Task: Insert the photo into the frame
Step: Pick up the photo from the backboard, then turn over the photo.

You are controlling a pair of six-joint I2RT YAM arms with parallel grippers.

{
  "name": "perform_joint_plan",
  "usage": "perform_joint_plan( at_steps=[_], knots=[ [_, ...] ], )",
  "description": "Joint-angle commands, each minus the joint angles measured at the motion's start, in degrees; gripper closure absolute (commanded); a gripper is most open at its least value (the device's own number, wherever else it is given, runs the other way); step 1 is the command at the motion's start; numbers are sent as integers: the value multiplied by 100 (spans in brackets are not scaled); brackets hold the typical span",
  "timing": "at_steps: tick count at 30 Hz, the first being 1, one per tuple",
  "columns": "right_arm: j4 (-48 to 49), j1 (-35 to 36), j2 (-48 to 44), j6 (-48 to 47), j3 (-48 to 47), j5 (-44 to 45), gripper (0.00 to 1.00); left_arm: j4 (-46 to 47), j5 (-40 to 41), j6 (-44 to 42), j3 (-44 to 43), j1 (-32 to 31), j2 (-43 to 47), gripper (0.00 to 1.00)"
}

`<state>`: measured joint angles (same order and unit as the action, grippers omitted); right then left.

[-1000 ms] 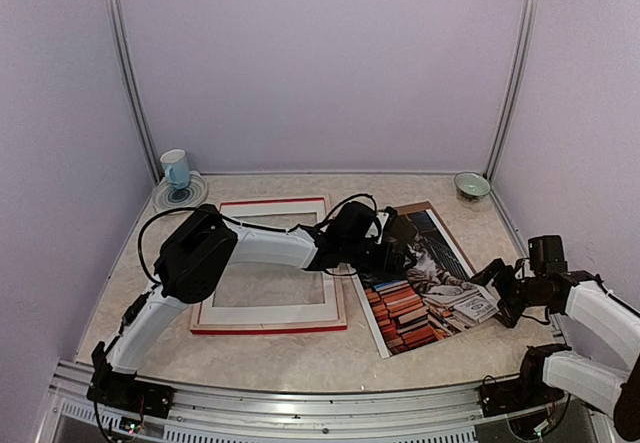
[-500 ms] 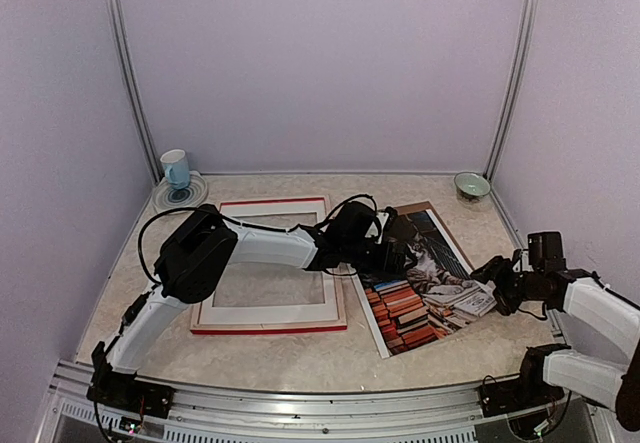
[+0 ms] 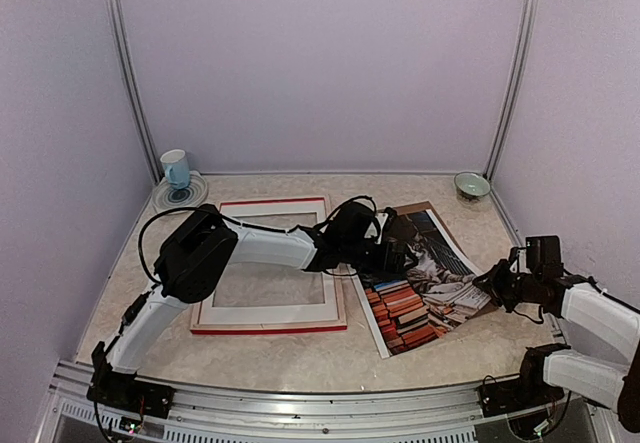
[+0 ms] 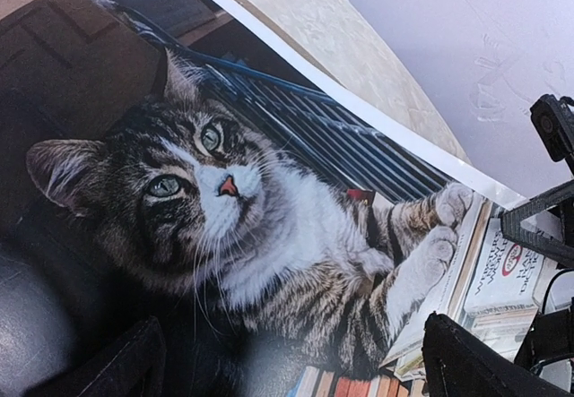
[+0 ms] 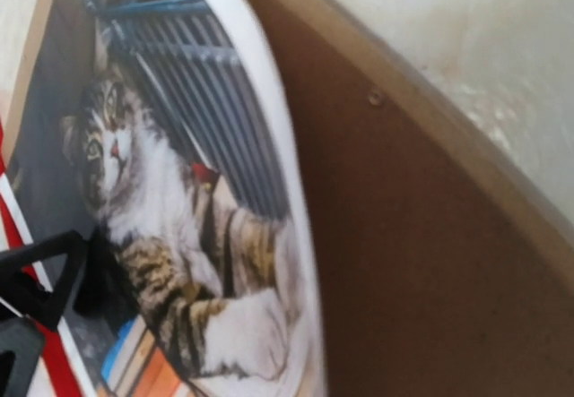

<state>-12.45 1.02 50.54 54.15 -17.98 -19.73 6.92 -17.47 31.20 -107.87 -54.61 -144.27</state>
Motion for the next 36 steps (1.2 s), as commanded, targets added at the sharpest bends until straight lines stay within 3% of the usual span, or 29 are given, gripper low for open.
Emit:
perform_joint_plan(
  at_steps=[1, 4, 15, 26, 36],
  knots=[
    [3, 66, -150, -46, -80, 15, 87, 74, -83, 105, 296, 70, 94, 1],
    [-102, 68, -352, -49, -201, 44, 100, 210, -57, 159, 475, 123, 257, 1],
    [12, 82, -179, -277, -1067, 64, 100, 639, -139, 429, 1250, 476, 1155, 1],
    [-10, 801, 1053, -1503, -3815, 508, 100, 908, 296, 457, 2660, 1235, 3093, 1],
    [-522, 2397, 3511, -3044, -6658, 428, 100, 726, 1380, 512, 4185, 1802, 4615, 1]
  ],
)
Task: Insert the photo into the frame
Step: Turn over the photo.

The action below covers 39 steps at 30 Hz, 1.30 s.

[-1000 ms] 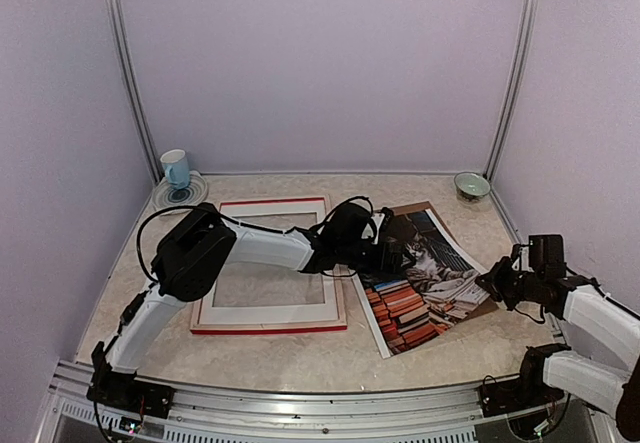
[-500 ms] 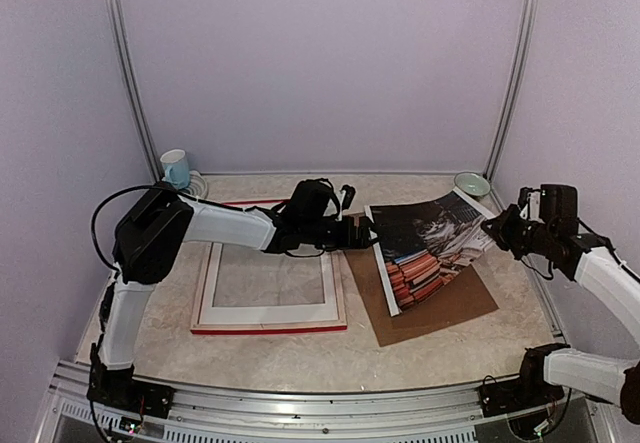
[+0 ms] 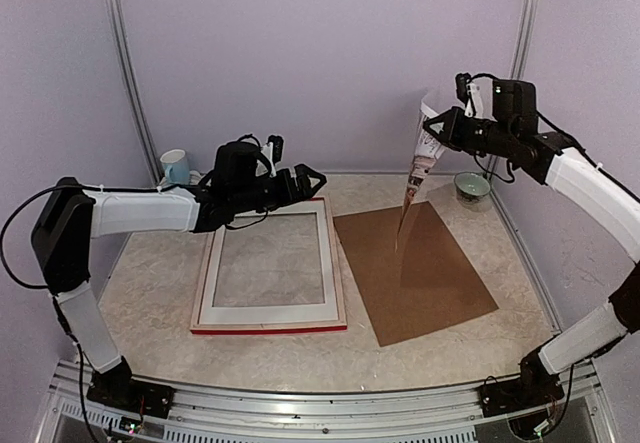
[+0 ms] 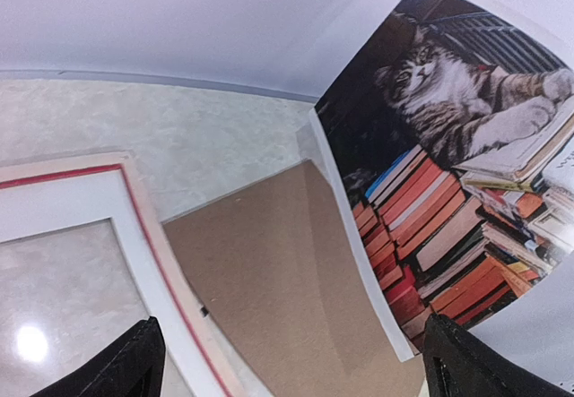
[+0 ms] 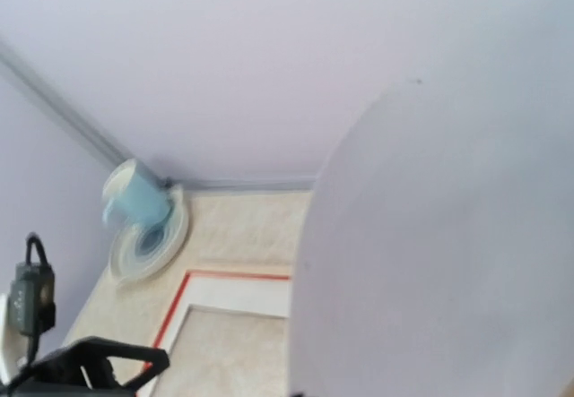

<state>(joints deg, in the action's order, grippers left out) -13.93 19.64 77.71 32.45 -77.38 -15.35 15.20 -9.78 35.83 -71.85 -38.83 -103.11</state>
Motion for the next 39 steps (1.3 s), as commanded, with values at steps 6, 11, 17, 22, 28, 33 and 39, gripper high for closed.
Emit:
perform_joint_plan(
  at_steps=[6, 11, 17, 22, 28, 33, 39],
  knots=[
    [-716, 1386, 2053, -1679, -1640, -302, 100, -107, 1374, 380, 1766, 607, 1436, 1],
    [-1064, 1930, 2823, -2181, -2394, -452, 100, -198, 1860, 610, 2455, 789, 2216, 1],
    [-1224, 2364, 3265, -2329, -2984, -529, 99, -470, 2260, 664, 2786, 873, 2785, 1],
    [-1221, 2809, 3402, -2330, -2844, -389, 98, -658, 2480, 813, 3115, 951, 2958, 1],
    [-946, 3166, 3551, -2147, -2385, -166, 98, -565, 2843, 1050, 3763, 965, 3606, 1],
    [-902, 3394, 3662, -2147, -2244, -103, 97, -753, 2937, 1022, 3805, 974, 3824, 1],
    [-909, 3632, 3715, -2187, -2045, -68, 95, -801, 2925, 1117, 3876, 974, 3824, 1]
  ],
)
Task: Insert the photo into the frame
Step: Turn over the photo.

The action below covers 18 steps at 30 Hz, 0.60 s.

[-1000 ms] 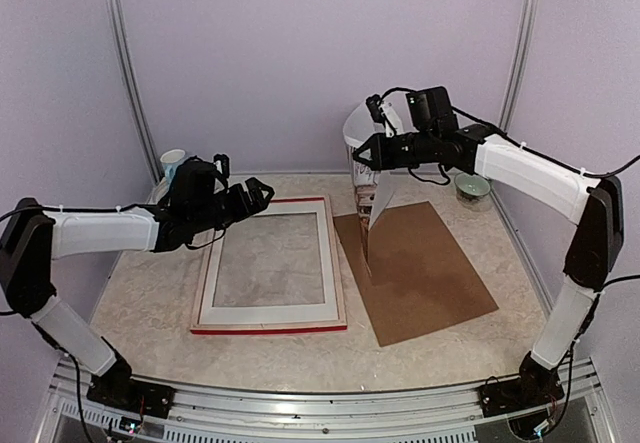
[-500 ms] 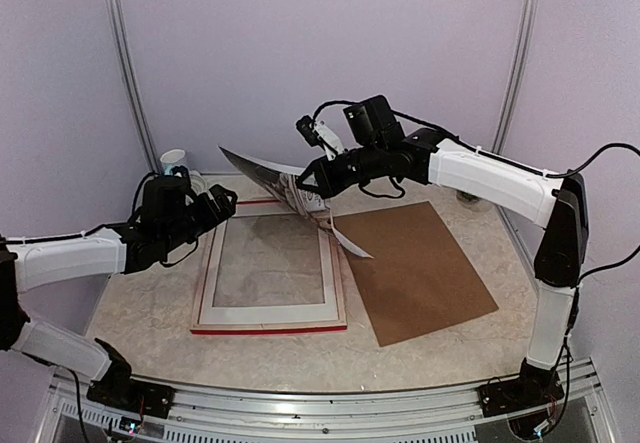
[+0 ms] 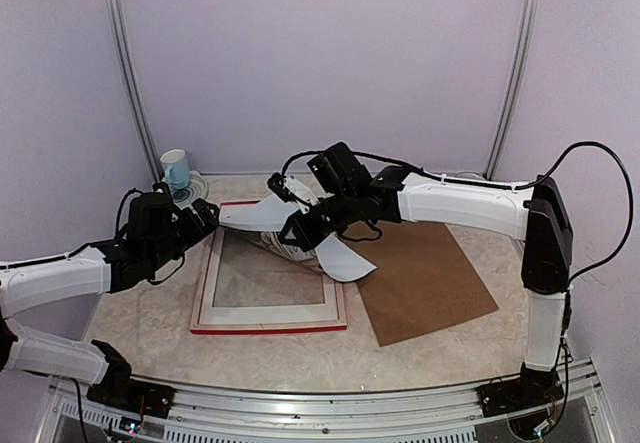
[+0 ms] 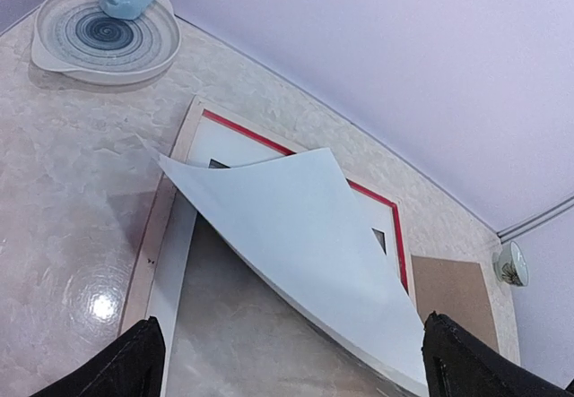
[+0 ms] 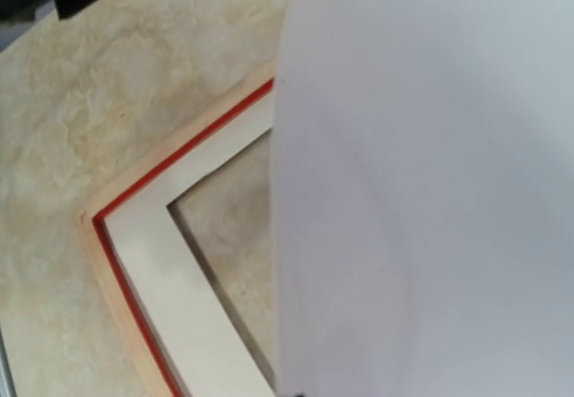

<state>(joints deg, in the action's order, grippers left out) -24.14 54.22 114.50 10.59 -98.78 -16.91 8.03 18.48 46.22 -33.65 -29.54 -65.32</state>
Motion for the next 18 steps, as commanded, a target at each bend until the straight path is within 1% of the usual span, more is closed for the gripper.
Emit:
perform_joint_plan(
  at_steps=[1, 4, 9, 14, 17, 18],
  knots=[
    [96, 217, 49, -23, 127, 81, 95, -76, 117, 107, 86, 45, 56, 1],
    [119, 324, 104, -40, 221, 36, 93, -39, 169, 161, 177, 49, 131, 1],
    [157, 448, 154, -53, 368, -126, 88, -62, 242, 173, 176, 46, 125, 1],
    [84, 526, 112, -227, 459, -467, 79, -65, 299, 173, 172, 45, 125, 1],
    [44, 529, 106, -347, 520, -819, 64, -57, 323, 179, 174, 45, 104, 1],
    [41, 529, 102, -393, 545, -932, 56, -50, 323, 185, 174, 45, 86, 1]
  ],
)
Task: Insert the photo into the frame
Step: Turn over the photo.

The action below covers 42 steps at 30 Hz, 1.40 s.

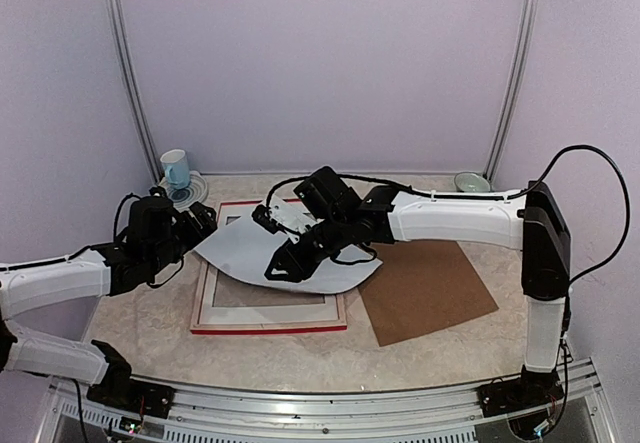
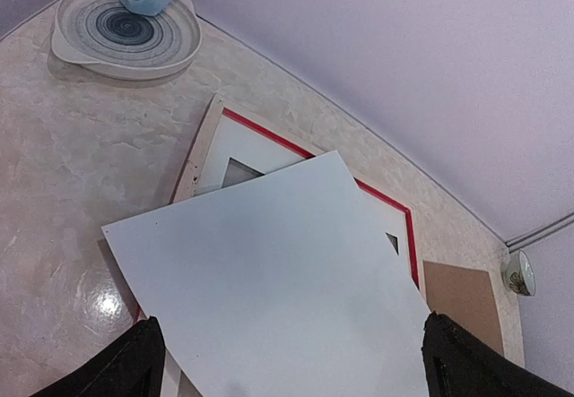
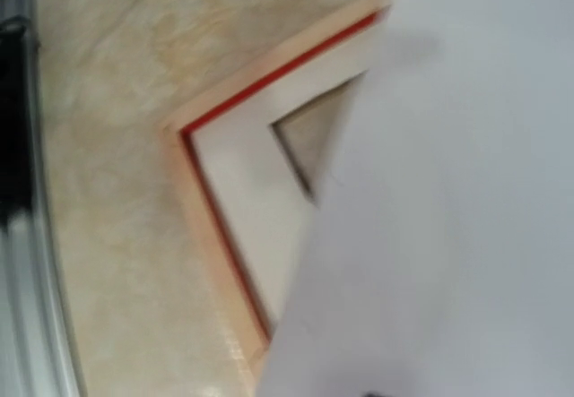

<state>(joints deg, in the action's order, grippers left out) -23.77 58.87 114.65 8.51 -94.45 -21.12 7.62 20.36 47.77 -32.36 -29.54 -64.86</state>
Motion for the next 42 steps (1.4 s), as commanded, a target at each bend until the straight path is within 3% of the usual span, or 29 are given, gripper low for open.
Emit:
perform_joint_plan(
  at_steps=[1, 7, 16, 25, 33, 42],
  knots=[
    [8, 63, 78, -226, 138, -621, 51, 2, 129, 35, 45, 47, 30, 1],
    [-35, -8, -48, -380, 173, -758, 36, -4, 134, 64, 67, 52, -52, 1],
    [728, -1850, -20, 472, 350, -2469, 32, 134, -5, 119, 227, 50, -186, 1],
    [805, -3103, 623, 795, 153, -2606, 29, 278, -88, 179, 404, 45, -360, 1],
    [-487, -3491, 1688, -28, -1128, -2878, 31, 485, -264, 222, 440, 45, -585, 1],
    [-941, -3778, 2397, -212, -1590, -3307, 36, 521, -313, 207, 417, 45, -625, 1]
  ],
)
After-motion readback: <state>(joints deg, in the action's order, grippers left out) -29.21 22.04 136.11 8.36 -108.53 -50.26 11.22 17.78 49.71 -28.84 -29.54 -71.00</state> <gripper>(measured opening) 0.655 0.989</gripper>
